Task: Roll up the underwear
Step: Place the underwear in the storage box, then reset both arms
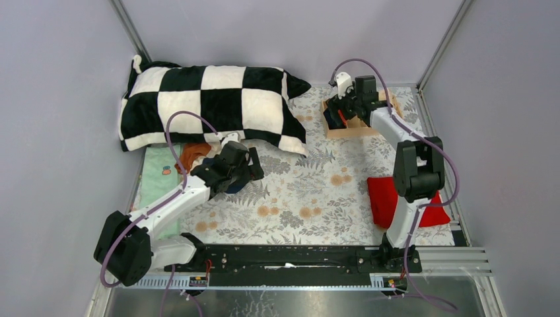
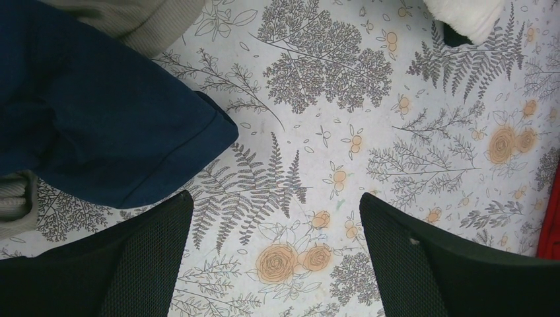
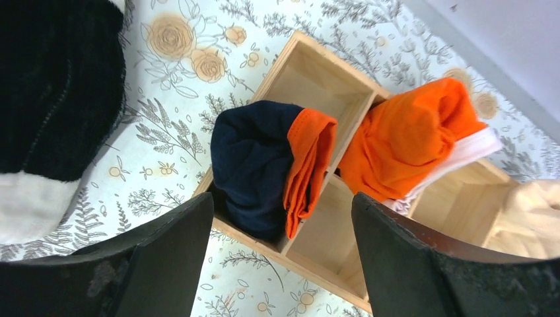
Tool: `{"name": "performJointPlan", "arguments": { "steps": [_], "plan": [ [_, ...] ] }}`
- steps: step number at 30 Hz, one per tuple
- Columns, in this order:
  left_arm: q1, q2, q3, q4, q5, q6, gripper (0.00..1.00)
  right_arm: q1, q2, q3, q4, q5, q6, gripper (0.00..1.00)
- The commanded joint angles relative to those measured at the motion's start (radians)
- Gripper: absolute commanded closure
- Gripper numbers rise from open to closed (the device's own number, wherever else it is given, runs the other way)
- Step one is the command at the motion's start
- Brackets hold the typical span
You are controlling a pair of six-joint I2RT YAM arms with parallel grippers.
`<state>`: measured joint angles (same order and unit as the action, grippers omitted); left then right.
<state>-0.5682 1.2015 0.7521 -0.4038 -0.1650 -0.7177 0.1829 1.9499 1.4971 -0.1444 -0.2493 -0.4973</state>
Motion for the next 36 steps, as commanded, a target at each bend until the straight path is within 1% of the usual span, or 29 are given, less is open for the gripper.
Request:
{"name": "performJointPlan", "arguments": {
  "steps": [1,4,9,10,11,13,16,19,23,26,31,36],
  "plan": [
    [0.013,-0.007,0.038,-0.020,-0.023,0.023,0.01,-0.001,-0.124,-0.021,0.052,0.035,0.063,0.16],
    [0.015,-0.025,0.047,-0.035,-0.048,0.027,0.01,0.000,-0.195,-0.044,0.076,0.060,0.154,0.15],
    [0.023,-0.061,0.073,-0.052,-0.079,0.056,0.01,-0.001,-0.346,-0.095,0.053,0.042,0.427,0.13],
    [0.024,-0.072,0.078,-0.054,-0.084,0.063,0.01,-0.001,-0.372,-0.100,0.035,0.028,0.478,0.08],
    [0.024,-0.085,0.083,-0.056,-0.090,0.072,0.01,0.000,-0.400,-0.101,0.006,0.015,0.555,0.01],
    [0.024,-0.118,0.090,-0.062,-0.107,0.090,0.01,0.000,-0.448,-0.114,-0.042,-0.033,0.668,0.00],
    [0.024,-0.174,0.108,-0.087,-0.146,0.128,0.01,-0.001,-0.539,-0.188,-0.057,-0.064,0.755,0.00],
    [0.024,-0.243,0.132,-0.117,-0.167,0.175,0.01,0.000,-0.657,-0.262,-0.118,-0.039,0.768,0.00],
    [0.024,-0.357,0.149,-0.156,-0.183,0.215,0.01,0.000,-0.782,-0.276,-0.328,0.037,0.736,0.00],
    [0.024,-0.437,0.131,-0.170,-0.211,0.233,0.01,0.000,-0.893,-0.314,-0.426,0.089,0.720,0.00],
    [0.024,-0.534,0.082,-0.174,-0.238,0.233,0.01,0.000,-1.081,-0.453,-0.453,0.111,0.716,0.00],
    [0.024,-0.563,0.066,-0.176,-0.275,0.238,0.01,0.000,-1.247,-0.587,-0.421,0.118,0.740,0.00]
  ]
}}
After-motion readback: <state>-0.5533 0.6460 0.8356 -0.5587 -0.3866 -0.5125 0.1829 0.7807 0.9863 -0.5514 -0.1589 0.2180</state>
